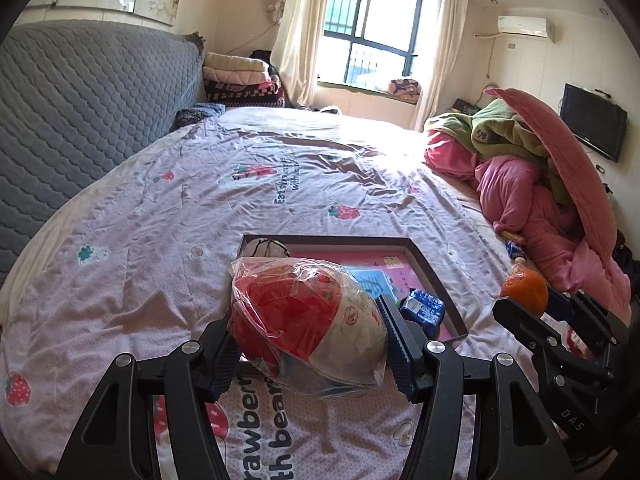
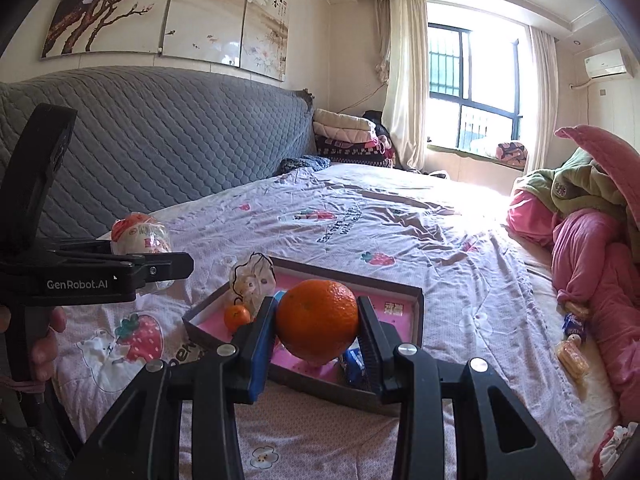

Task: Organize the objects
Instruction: 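Lift and carry the bagged ball and the orange over the pink tray with both tools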

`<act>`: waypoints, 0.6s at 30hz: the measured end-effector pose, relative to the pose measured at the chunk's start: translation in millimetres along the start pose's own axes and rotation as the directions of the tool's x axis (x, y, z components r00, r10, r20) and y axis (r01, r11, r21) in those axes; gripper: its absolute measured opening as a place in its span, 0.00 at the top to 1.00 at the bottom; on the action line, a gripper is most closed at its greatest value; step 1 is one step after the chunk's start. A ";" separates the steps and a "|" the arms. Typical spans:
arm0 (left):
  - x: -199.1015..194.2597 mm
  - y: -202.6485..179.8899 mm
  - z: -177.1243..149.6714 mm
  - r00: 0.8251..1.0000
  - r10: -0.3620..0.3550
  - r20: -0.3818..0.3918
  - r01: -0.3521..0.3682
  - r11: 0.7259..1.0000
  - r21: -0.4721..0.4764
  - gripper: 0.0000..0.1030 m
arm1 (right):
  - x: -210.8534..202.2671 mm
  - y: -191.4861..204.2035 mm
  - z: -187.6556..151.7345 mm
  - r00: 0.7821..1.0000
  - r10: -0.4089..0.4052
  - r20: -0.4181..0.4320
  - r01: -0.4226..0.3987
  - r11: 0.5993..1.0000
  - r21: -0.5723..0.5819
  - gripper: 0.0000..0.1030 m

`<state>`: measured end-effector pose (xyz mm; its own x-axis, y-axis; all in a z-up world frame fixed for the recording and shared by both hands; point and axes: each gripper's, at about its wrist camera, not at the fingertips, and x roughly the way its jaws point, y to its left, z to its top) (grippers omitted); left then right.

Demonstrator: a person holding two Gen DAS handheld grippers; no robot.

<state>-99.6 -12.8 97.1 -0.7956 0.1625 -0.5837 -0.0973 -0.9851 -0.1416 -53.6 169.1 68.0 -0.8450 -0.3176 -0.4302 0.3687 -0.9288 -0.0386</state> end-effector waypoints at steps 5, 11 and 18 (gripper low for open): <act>-6.1 3.0 19.2 1.000 0.007 0.031 -0.008 1.000 0.012 0.38 | -2.3 -0.6 21.4 0.999 0.000 0.039 0.000 1.000 0.003 0.62; -1.5 9.2 34.5 0.999 0.010 0.042 -0.011 1.000 0.011 0.38 | -0.2 -0.9 40.8 0.997 0.002 0.073 -0.002 1.000 0.004 0.62; 12.2 14.2 47.6 0.999 0.010 0.052 -0.011 1.000 0.021 0.38 | 10.3 -4.0 54.0 0.996 -0.005 0.085 0.004 1.000 0.004 0.62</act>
<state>-139.1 -27.5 126.0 -0.8268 0.1493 -0.5423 -0.1009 -0.9879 -0.1182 -84.7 159.3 112.5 -0.8765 -0.3282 -0.3521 0.3633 -0.9309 -0.0366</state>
